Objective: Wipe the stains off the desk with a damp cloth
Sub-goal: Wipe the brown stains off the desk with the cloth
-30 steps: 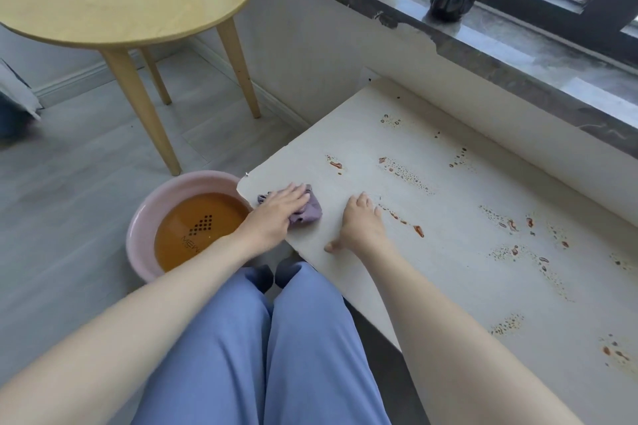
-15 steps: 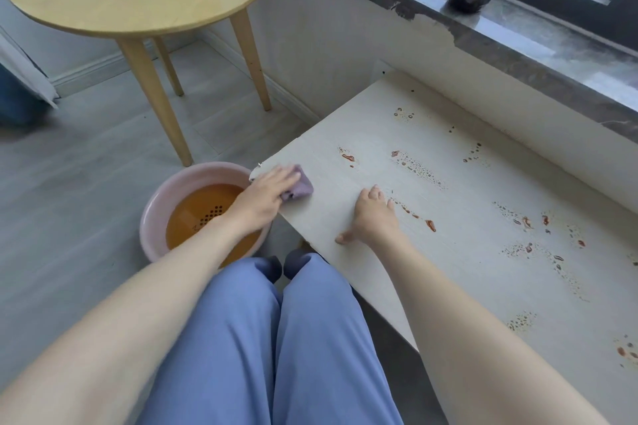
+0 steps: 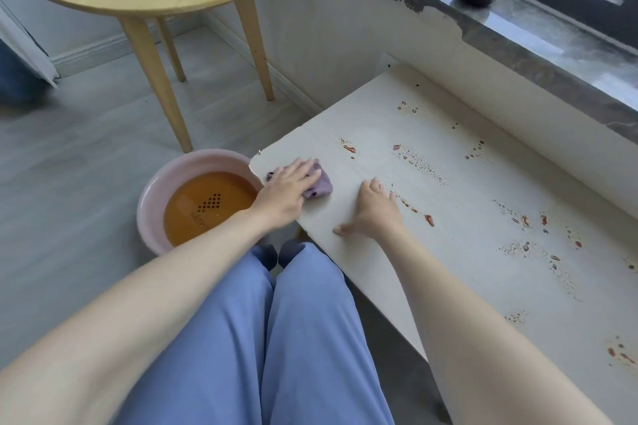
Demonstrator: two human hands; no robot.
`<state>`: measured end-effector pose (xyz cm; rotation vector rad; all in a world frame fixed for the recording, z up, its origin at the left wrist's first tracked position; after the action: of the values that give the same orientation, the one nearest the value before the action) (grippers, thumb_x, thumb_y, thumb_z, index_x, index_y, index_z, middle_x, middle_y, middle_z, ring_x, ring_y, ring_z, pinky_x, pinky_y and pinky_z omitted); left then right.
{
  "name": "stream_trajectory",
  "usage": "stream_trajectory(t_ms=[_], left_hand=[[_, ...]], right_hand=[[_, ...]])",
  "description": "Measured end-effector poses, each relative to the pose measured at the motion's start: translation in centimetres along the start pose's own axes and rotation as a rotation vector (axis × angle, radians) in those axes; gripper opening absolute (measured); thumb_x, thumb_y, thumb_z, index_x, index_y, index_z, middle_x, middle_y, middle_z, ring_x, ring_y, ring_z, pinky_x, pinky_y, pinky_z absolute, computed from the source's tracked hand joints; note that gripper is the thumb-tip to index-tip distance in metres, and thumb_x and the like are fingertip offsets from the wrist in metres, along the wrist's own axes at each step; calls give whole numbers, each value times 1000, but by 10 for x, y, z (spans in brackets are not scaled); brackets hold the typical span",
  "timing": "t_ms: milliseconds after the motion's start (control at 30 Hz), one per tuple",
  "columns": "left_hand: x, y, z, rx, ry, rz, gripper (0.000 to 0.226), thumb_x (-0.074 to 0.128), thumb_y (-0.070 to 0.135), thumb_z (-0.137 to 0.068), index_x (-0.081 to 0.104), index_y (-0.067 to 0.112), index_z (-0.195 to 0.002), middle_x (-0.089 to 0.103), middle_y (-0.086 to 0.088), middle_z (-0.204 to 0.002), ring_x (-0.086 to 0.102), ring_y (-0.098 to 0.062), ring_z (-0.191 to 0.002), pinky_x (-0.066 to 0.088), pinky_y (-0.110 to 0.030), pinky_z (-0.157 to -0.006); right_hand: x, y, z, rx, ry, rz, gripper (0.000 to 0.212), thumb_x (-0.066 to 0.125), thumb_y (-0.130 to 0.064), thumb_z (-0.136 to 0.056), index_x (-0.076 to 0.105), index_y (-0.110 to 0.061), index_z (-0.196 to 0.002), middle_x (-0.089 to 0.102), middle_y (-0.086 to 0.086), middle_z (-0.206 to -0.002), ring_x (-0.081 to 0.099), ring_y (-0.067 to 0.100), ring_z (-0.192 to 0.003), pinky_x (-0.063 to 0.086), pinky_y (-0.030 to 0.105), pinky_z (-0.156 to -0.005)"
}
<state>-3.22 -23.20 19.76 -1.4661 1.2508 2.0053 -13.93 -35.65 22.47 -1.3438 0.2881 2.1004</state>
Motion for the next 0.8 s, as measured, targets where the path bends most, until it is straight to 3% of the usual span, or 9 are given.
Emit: stream_trajectory(t_ms=[100,167,233,333,533,600,700,800], left_hand=[[16,22,19,251,-213,-14,53,34,7,-100,23,23,-149,3,9,-158,-4,-10,-146,-3,-32,-117],[11,16,19,325,-290,-15,50,34,9,-101,24,25,-148,5,10,-158,-1,-10,-146,1,-31,-117],[8,8,7,254,-250,0,51,34,9,-101,26,26,-148,8,10,-158,1,-10,-146,3,-30,-117],[8,17,2,64,-52,25,57,35,1,-97,26,23,-148,7,8,-158,0,-13,-146,1,-37,-119],[15,30,20,373,-256,14,56,37,0,-97,27,21,-148,8,5,-158,2,-14,-146,1,-30,-116],[8,16,-8,277,-259,32,53,37,1,-98,30,21,-147,11,4,-158,4,-15,-146,3,-32,-116],[3,11,-35,68,-100,45,54,35,0,-97,30,20,-147,10,3,-158,2,-16,-147,2,-34,-117],[18,28,-21,110,-79,34,58,34,-1,-95,27,22,-148,6,5,-159,-2,-14,-146,-1,-36,-116]], right_hand=[[-4,5,4,-62,-53,-15,124,79,-51,-67,1,-3,-151,-2,14,-159,2,23,-147,5,38,-120],[-8,8,7,-91,-94,-26,122,80,-48,-68,1,-5,-151,-4,12,-159,5,24,-147,8,37,-119],[-10,12,7,-103,-110,-39,121,80,-46,-68,1,-8,-152,-5,9,-160,5,24,-147,8,36,-119],[-4,15,6,-105,-100,-49,126,82,-43,-67,-4,-8,-152,-10,8,-159,-2,19,-147,1,36,-120],[1,16,3,-134,-49,-30,122,80,-43,-69,-3,-7,-152,-8,10,-159,0,17,-148,0,36,-120],[0,16,3,-127,-43,-11,125,80,-46,-67,-4,-8,-152,-8,9,-159,0,16,-148,-1,36,-120],[1,16,4,-119,-43,6,128,80,-45,-67,-8,-7,-151,-8,9,-159,-2,16,-147,-1,36,-120],[0,15,3,-112,-59,14,130,80,-45,-68,-13,-6,-149,-9,8,-159,-3,15,-147,-2,36,-120]])
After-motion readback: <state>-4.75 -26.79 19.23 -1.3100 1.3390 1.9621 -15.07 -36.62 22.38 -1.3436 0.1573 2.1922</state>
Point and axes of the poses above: each hand's wrist, its own z-axis away from the middle knuckle, its own x-axis out of the palm, y = z × x, the point moved 5 cm from there along -z, towards the middle knuckle
